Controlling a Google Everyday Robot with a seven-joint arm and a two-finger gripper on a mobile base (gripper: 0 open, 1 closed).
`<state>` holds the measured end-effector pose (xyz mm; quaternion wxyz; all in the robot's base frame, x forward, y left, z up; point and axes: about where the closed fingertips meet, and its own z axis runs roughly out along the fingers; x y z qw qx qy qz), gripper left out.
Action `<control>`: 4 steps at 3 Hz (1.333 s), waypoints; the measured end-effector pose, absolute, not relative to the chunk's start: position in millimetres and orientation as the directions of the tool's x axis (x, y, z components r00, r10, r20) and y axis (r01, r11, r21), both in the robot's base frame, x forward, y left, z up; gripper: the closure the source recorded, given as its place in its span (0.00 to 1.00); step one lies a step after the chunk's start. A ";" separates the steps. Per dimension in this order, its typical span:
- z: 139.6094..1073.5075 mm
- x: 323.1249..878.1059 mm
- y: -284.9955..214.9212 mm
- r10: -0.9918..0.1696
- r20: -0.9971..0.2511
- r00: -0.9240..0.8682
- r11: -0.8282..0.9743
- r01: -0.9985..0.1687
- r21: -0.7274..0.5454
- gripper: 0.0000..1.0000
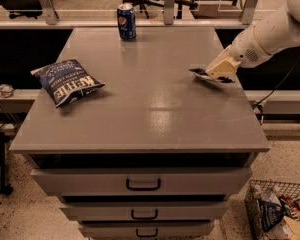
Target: Pick rxbar blueberry
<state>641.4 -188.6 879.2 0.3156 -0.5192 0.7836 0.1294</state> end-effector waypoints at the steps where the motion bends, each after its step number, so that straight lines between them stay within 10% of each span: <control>1: 900.8 639.2 -175.0 -0.715 -0.665 -0.216 0.399 -0.907 -0.134 1.00; 4: 993.4 631.4 -128.1 -0.479 -0.877 -0.038 0.306 -0.944 -0.126 1.00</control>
Offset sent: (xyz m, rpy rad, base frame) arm -0.0035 0.0450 0.0996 0.2400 -0.1455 0.1473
